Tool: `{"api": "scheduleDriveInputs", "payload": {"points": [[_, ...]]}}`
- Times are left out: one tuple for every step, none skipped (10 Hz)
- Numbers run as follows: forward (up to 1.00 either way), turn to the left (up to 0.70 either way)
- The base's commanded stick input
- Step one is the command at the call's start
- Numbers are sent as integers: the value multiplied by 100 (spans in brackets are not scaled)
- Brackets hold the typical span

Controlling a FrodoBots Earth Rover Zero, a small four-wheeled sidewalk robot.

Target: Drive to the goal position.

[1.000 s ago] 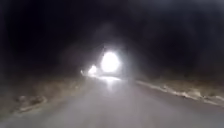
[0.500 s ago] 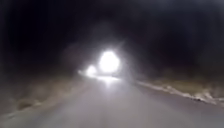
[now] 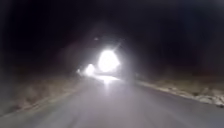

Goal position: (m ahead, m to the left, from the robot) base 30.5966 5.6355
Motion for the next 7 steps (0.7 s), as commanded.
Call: {"api": "scheduleDriveInputs", "payload": {"points": [[100, 5], [100, 5], [100, 5], [100, 5], [100, 5], [100, 5], [100, 5]]}}
